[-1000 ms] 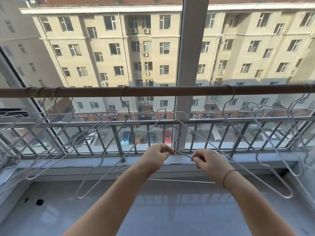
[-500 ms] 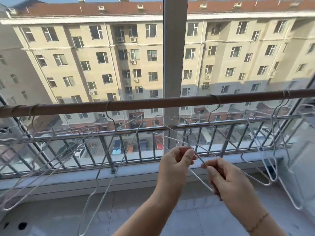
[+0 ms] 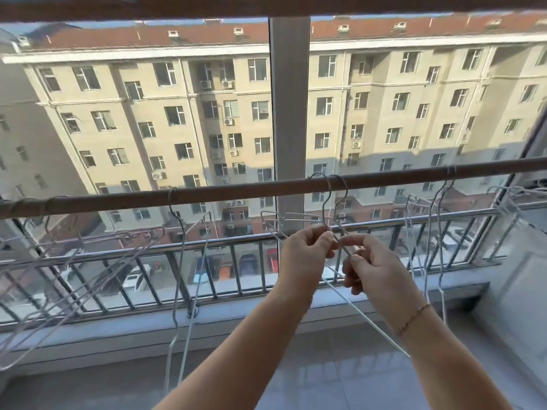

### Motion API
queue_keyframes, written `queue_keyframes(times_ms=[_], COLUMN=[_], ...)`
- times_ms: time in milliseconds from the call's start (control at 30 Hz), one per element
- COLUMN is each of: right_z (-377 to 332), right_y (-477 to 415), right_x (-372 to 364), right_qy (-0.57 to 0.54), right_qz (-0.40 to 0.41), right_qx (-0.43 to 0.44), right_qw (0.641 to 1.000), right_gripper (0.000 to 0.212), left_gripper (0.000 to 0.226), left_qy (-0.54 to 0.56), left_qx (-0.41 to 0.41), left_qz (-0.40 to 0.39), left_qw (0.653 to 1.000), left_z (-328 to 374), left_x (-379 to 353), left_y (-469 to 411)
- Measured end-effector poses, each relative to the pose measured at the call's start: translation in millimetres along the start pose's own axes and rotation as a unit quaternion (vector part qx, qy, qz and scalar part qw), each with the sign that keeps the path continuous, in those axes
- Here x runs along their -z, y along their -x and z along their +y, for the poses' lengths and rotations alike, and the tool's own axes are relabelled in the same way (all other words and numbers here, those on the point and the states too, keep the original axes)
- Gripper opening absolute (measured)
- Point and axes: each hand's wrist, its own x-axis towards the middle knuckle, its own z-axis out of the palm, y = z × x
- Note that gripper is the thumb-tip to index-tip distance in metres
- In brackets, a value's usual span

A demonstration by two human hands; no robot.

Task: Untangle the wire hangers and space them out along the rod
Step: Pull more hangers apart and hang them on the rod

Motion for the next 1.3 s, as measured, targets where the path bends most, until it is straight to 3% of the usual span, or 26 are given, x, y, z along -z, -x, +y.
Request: queue_keyframes(times_ms=[233,533,767,867,967,1067,1200,1300], right_z=[9,5,-11,-27,-43,-77,-88,-77], right_y=[-20,-27,-1,17,34,65,74,60], right_x=[-9,-26,-46,-67,-103,-173,-291,-352], right_qy=[0.022,-0.008,0.218,0.236,0.189,0.057,0.030,0.065], right_qz=[-0.014,-0.030,0.021,0.084,0.105,0.053,-0.083,-0.103], right_qx=[-0.011,-0.031,0.025,0.076,0.144,0.193,0.133,0.080], right_qw=[1.000,0.999,0.976,0.965,0.966,0.978,0.987,0.989], right_gripper=[0.030,0.029,0.037,0.043,0.051,0.025,0.019,0.020], left_gripper=[0.015,0.015,0.018,0.018,0.019,0.022,0.034,0.033], left_qy=[-0.021,-0.012,-0.004,-0.025,-0.032,-0.047,-0.074,-0.094], left_qx=[0.018,-0.020,-0.079,-0.107,-0.127,-0.125,-0.081,-0.036], left_qz=[0.013,0.111,0.202,0.246,0.288,0.301,0.237,0.175], left_qw=[1.000,0.994,0.976,0.963,0.949,0.944,0.965,0.979], left_z=[-6,-3,14,23,32,36,36,35], left_x=[9,75,165,215,268,319,360,371], left_y=[2,36,62,69,77,83,84,80])
